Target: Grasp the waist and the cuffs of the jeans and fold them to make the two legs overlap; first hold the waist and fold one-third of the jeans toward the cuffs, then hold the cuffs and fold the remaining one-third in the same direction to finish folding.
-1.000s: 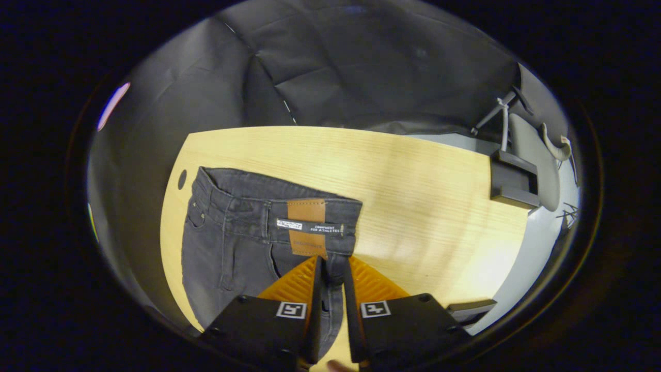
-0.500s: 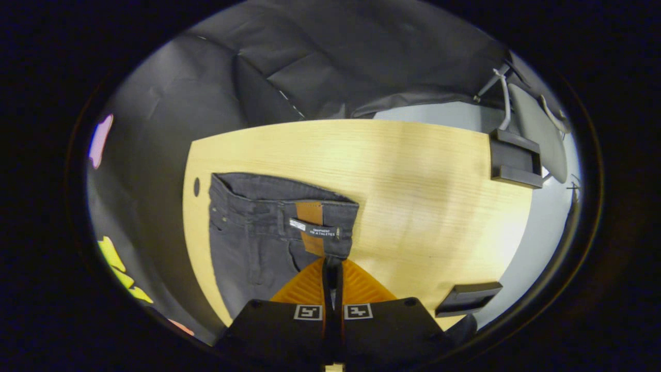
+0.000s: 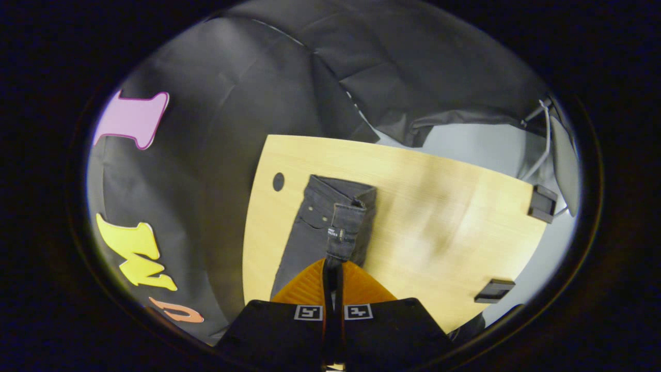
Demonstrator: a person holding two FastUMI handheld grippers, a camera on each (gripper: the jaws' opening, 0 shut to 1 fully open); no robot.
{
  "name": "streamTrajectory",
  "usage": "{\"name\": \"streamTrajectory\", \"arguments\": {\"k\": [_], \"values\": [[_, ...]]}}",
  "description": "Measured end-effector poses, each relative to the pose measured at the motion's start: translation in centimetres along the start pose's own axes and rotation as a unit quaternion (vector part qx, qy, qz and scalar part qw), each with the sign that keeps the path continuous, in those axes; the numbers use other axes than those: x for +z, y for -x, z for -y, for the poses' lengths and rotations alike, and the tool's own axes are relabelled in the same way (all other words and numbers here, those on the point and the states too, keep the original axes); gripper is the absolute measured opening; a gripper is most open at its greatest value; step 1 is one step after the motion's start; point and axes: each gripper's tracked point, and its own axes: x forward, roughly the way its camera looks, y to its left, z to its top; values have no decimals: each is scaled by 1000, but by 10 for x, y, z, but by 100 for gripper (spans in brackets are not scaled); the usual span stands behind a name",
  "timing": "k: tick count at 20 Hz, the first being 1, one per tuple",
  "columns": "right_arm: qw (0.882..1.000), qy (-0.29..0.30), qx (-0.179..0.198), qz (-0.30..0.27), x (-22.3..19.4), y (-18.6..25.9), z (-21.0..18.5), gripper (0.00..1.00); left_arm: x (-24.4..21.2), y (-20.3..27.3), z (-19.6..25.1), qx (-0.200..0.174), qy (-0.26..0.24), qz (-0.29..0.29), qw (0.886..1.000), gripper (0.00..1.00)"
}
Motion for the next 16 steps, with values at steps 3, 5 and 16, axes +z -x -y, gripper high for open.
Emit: {"name": "streamTrajectory", "arguments": {"k": [3,5,16], "values": [[1000,12,-3,-8,20,-29,-32,0,10,-29,35,7,-8,-19,1000,5],[1000,15,-6,-12,32,-56,-49,0,17,-58,57,12,-7,-34,999,6],[998,29,-35,-39,52,-178,-57,1,43,-200,78,89,-78,-59,991,5]]}}
